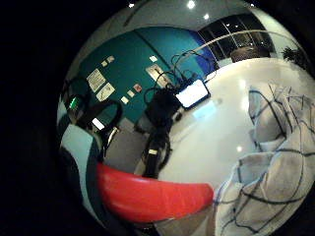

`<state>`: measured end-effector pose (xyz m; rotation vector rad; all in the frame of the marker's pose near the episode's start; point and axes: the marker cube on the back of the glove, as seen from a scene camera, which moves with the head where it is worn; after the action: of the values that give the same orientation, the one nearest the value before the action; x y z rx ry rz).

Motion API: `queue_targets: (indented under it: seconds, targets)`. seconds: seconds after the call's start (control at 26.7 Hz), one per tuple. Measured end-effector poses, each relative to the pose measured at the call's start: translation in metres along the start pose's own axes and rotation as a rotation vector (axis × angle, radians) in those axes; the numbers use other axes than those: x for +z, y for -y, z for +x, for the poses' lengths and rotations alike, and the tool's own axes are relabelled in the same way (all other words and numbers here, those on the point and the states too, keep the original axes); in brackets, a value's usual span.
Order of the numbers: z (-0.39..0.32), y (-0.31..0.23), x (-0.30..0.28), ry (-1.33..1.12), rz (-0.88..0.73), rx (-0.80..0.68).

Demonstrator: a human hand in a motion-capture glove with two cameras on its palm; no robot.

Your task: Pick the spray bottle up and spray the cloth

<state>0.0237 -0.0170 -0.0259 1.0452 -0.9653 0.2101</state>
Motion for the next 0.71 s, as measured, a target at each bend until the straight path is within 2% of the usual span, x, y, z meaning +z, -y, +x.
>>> queue_targets:
  seconds: [0.34, 0.52, 0.71]
  targets:
    - [0.022, -0.041, 0.01, -0.051, -0.059, 0.078]
    - [0.021, -0.052, 0.006, -0.075, -0.155, 0.078]
    - [0.022, -0.057, -0.018, -0.279, -0.319, 0.064]
